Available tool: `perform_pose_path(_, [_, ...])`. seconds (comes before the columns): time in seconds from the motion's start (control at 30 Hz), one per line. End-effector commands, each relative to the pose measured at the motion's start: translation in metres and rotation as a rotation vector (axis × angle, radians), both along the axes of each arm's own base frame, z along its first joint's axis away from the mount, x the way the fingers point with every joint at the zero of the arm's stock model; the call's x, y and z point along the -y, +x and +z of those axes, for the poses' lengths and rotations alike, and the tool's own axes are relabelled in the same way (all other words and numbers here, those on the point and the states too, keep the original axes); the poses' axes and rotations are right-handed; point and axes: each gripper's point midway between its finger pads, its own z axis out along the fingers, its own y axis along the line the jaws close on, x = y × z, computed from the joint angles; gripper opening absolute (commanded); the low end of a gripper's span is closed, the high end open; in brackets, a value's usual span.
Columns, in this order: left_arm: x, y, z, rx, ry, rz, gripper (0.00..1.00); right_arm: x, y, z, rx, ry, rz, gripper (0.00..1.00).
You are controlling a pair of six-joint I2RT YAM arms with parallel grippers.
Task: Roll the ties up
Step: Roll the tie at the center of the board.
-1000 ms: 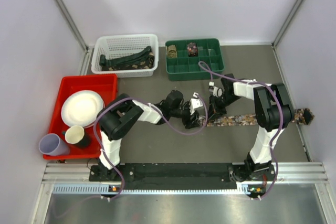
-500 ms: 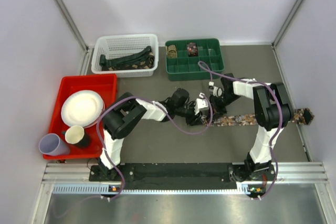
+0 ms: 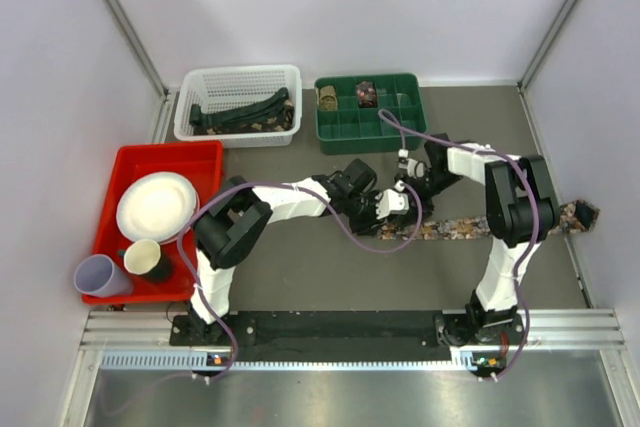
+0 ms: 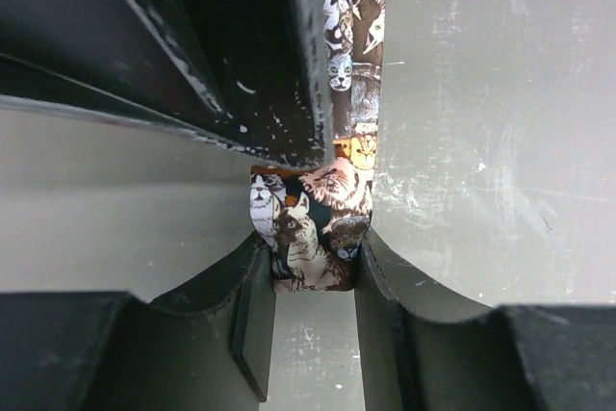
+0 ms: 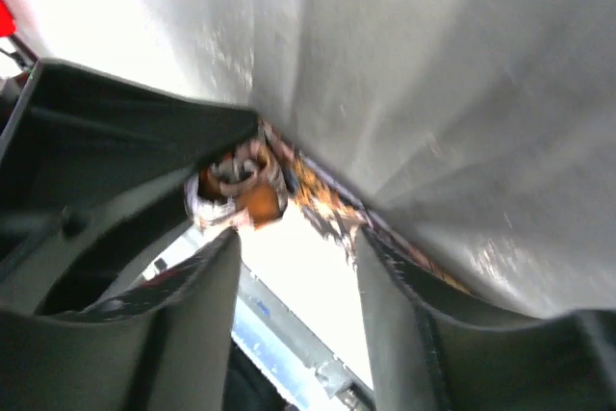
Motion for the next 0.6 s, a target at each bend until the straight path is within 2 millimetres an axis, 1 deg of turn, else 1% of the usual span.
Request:
perform_pose_path(0.0, [-0.065,-0.028,-0.056,-0.115,0.333,0.018,0.07,0.002,-0.001,0.04,0.068,0.115,0.017,0.58])
perform_pose_path(0.07, [-0.067,-0.029,-0.058,-0.114,0.338,0.008,0.07,-0.006,-0.003,0.048,0.068,0.171,0.0,0.63])
perform_pose_path(0.1, [-0.067,-0.029,-0.057,-0.114,0.341,0.007,0.06,-0.008,-0.007,0.045,0.048,0.181,-0.014,0.63])
perform_pose_path(0.13, [-0.067,-0.029,-0.057,-0.112,0.341,0.005,0.07,-0.013,-0.003,0.046,0.041,0.197,-0.04,0.63])
perform_pose_path(0.3, [-0.066,-0.028,-0.057,-0.106,0.338,-0.006,0.07,-0.029,-0.007,0.034,0.013,0.215,-0.045,0.55])
perform_pose_path(0.33, [-0.066,-0.029,-0.057,-0.112,0.341,-0.008,0.07,-0.03,-0.004,0.03,0.031,0.214,-0.042,0.53])
perform_pose_path(0.4, [-0.066,-0.029,-0.058,-0.109,0.341,-0.012,0.07,-0.031,-0.005,0.021,0.015,0.201,-0.041,0.5])
perform_pose_path(0.5, [-0.066,-0.03,-0.058,-0.112,0.339,-0.012,0.08,-0.033,-0.003,0.012,0.014,0.197,-0.045,0.43])
perform_pose_path(0.57, [-0.066,-0.03,-0.059,-0.114,0.339,-0.013,0.09,-0.033,-0.002,0.009,0.02,0.197,-0.047,0.35])
